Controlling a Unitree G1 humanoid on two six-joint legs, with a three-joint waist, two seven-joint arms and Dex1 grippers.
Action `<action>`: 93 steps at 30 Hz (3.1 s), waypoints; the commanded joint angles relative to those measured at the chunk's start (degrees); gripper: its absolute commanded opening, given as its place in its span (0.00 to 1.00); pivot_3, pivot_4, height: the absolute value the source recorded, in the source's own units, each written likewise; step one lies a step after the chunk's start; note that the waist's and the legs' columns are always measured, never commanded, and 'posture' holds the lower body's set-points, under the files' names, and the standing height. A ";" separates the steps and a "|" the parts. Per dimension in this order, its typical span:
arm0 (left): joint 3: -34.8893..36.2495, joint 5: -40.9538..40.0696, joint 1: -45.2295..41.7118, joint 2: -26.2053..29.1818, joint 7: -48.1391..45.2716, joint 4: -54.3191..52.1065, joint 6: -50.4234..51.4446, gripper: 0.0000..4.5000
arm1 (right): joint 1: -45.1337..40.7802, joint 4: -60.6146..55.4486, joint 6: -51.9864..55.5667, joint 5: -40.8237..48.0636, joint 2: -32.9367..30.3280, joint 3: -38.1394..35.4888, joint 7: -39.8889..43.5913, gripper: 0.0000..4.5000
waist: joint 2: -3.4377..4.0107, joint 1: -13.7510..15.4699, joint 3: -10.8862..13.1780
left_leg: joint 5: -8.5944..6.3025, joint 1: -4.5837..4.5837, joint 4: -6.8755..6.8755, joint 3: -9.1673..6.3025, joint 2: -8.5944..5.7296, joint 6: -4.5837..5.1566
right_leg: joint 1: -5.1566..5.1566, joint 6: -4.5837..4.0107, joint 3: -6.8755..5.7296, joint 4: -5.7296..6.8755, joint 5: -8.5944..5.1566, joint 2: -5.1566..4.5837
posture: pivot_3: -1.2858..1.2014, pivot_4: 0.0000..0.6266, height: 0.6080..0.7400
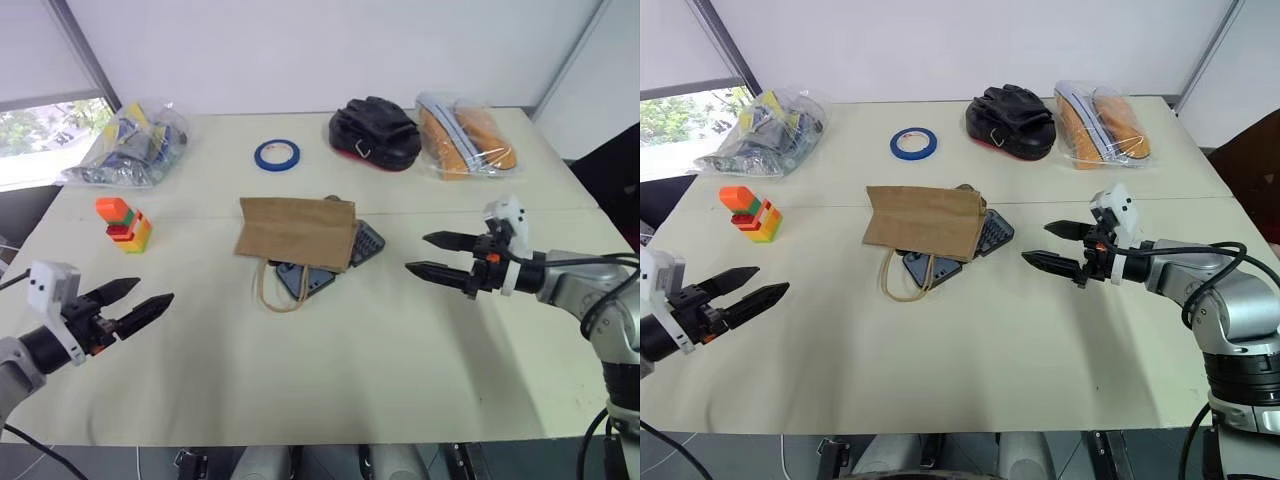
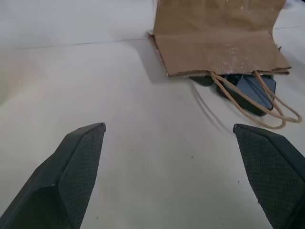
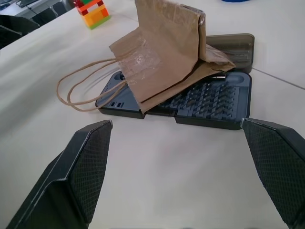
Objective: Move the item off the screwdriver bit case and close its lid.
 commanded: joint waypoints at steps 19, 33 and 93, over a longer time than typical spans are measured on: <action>1.83 -0.46 -0.49 -0.17 0.62 -0.94 -1.83 1.00 | -0.56 -0.42 -3.07 -1.57 0.90 -0.17 -0.44 1.00 | 0.00 -0.02 0.00 | 0.00 0.00 0.00 0.00 0.00 0.00 | 0.00 0.00 0.00 0.00 0.00 0.00 | 0.52 0.24 1.00; 1.28 -0.13 -1.50 0.32 1.05 -0.33 -3.20 1.00 | -2.03 1.00 -4.15 -3.37 0.87 1.76 0.37 1.00 | 0.00 -0.01 0.00 | 0.00 0.00 0.00 0.00 0.00 0.00 | 0.00 0.00 0.00 0.00 0.00 0.00 | 0.52 0.24 1.00; -25.36 6.34 -28.93 -0.77 -9.68 3.75 -7.58 1.00 | -21.85 29.26 -14.56 -26.04 8.47 -8.81 -24.21 0.01 | 0.16 -0.95 0.03 | 0.27 -0.68 0.15 0.33 -0.05 -0.46 | -0.92 -0.03 0.29 0.46 0.05 0.16 | 0.52 0.24 1.00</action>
